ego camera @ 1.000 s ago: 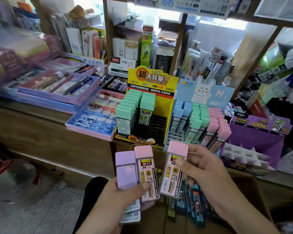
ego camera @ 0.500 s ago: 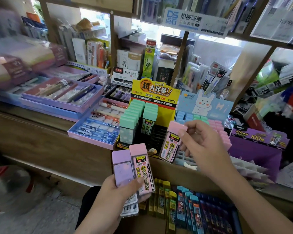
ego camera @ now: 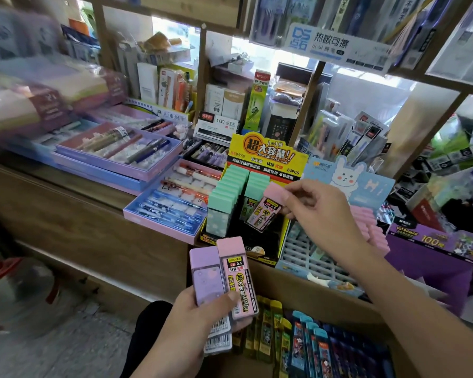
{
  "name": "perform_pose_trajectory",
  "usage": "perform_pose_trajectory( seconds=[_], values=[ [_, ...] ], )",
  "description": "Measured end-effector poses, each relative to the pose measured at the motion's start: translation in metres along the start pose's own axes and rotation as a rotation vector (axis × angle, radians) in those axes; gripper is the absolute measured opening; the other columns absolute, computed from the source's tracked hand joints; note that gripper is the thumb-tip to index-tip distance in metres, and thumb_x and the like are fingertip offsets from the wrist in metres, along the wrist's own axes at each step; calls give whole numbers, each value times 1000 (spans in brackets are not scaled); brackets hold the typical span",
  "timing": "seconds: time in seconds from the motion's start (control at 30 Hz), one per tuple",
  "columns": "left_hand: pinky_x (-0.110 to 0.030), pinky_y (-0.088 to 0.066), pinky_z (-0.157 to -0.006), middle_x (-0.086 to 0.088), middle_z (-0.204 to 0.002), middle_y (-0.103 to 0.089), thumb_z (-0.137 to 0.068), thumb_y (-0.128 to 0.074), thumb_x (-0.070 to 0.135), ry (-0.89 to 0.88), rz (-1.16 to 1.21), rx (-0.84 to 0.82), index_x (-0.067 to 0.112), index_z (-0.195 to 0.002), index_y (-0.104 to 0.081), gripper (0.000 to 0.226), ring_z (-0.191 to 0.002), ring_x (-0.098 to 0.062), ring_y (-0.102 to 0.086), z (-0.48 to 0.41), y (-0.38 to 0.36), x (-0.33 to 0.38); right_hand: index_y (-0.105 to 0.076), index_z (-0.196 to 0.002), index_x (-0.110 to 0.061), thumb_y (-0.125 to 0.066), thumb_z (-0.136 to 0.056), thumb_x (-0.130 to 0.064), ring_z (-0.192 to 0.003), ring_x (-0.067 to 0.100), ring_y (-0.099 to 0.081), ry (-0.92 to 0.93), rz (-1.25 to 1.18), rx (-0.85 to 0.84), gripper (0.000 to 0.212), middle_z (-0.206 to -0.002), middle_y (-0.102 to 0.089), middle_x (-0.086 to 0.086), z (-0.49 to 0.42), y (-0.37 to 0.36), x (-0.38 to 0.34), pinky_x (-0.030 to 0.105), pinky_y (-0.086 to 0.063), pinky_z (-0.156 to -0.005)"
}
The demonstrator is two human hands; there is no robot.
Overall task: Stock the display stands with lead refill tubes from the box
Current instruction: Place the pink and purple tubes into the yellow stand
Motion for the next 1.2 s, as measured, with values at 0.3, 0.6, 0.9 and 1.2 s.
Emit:
perform_pose_trajectory(
  seconds=[0.3, 0.6, 0.9, 1.2],
  values=[
    [-47, -63, -64, -24, -97, -77, -60, -83, 6, 9, 14, 13, 3, -104, -72, 45, -86, -45, -75, 4, 0, 1, -74, -106, -20, -70, -97, -18, -78, 16, -75, 34, 58, -10, 10, -90, -75, -1, -13, -22, -1, 47, -63, -78],
    [-46, -63, -60, -24, -94, -77, -60, -83, 2, 24, 20, 33, 3, -97, -73, 39, -83, -45, -75, 7, 0, 4, -76, -108, -22, -68, -98, -17, -82, 28, -70, 74, 138, -49, 14, -87, -72, 3, -16, -22, -4, 50, -60, -79],
    [-36, -61, -53, -22, -90, -78, -78, -76, -5, 63, -27, 45, 1, -102, -72, 25, -76, -38, -76, 14, -4, 12, -74, -109, -17, -68, -97, -11, -84, 21, -70, 120, 150, -49, 14, -90, -69, -3, -20, -28, -6, 46, -61, -81],
    [-44, -64, -64, -23, -97, -77, -81, -75, -4, 80, -51, 55, 0, -111, -70, 30, -86, -41, -75, 14, -5, 12, -74, -118, -18, -68, -99, -13, -82, 14, -71, 142, 205, -62, 21, -90, -69, -6, -21, -31, -8, 44, -62, -81]
  ],
)
Point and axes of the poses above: each hand's wrist, its own z-axis away from the middle knuckle, its own y-axis out of the back of the hand, x = y × z, the point moved 6 cm from there along -z, towards the middle knuckle
